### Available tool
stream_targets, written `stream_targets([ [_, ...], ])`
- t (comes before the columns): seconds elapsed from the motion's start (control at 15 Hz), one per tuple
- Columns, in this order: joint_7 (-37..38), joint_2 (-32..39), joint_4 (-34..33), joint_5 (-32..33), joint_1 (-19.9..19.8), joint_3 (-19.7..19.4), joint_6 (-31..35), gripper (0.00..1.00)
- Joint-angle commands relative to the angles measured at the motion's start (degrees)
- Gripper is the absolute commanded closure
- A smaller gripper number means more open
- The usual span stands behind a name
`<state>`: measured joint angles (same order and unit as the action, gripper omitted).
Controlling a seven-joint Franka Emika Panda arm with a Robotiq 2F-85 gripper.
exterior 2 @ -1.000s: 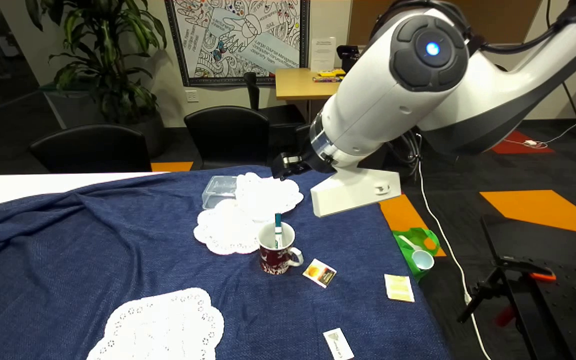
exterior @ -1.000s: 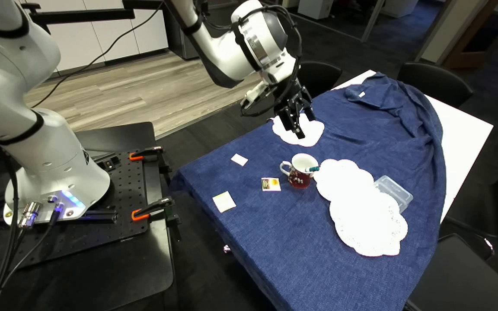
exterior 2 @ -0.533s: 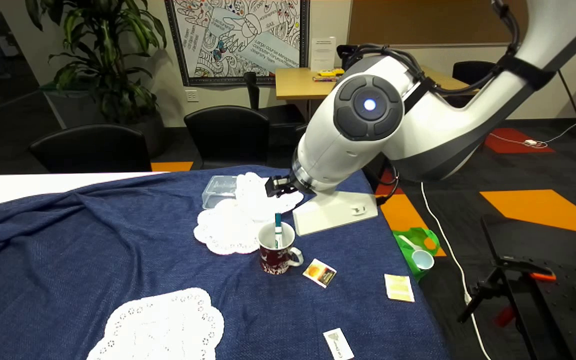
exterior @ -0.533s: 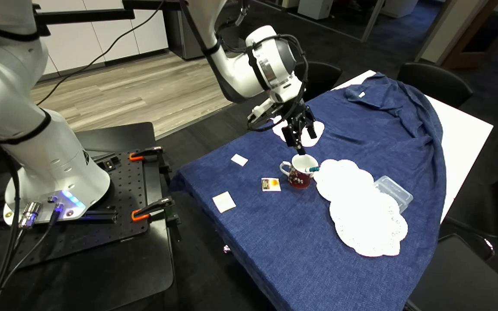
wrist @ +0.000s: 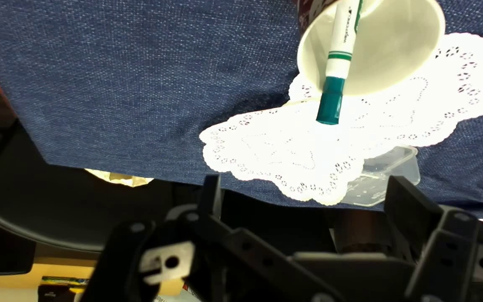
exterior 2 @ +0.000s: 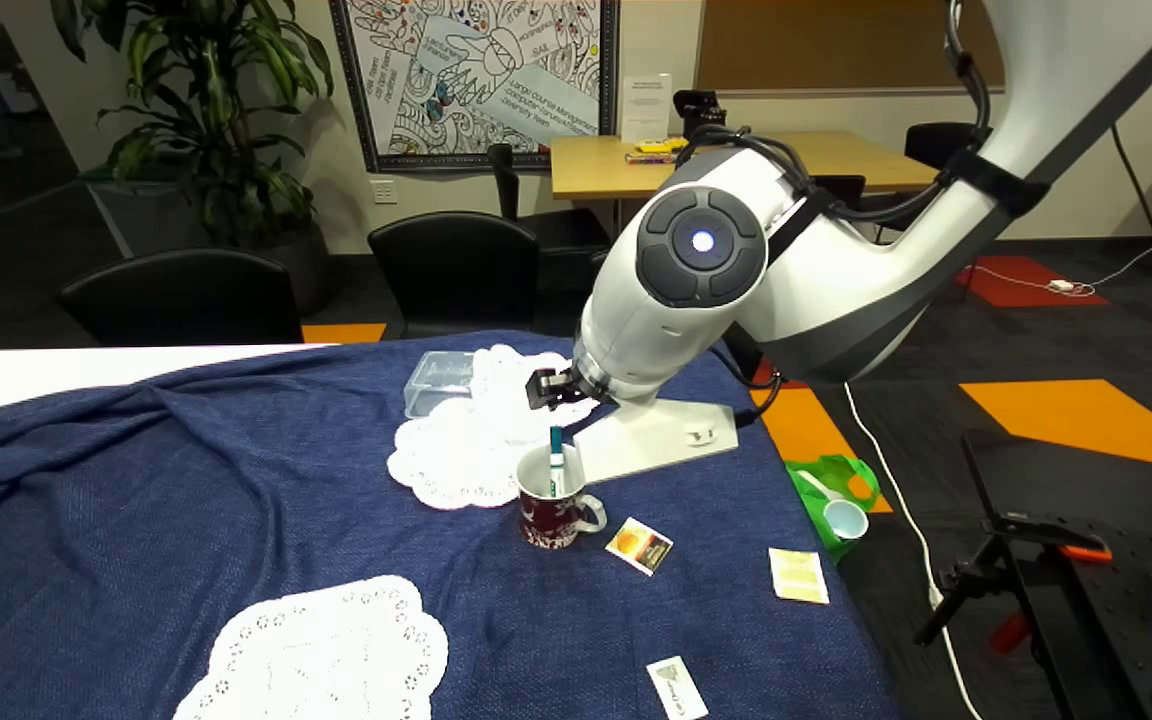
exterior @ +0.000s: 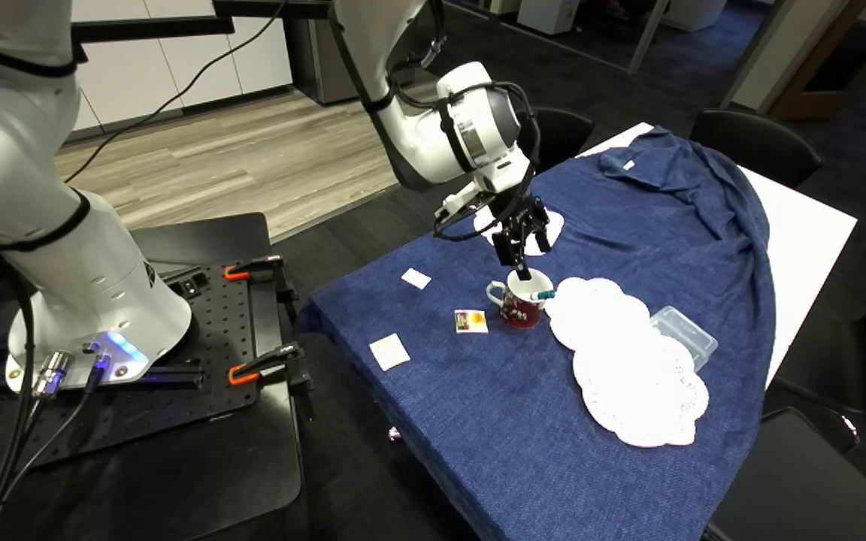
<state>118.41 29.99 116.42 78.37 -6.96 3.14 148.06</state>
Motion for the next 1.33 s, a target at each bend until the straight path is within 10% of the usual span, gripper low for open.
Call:
stream_targets([
  [0.0,0.6,-0.1,-0.2,-1.2,2.2,-2.7,0.7,0.0],
  [1.27,8.3,12.8,-12.6,-0.8,6.7,-6.3,0.6,0.15],
])
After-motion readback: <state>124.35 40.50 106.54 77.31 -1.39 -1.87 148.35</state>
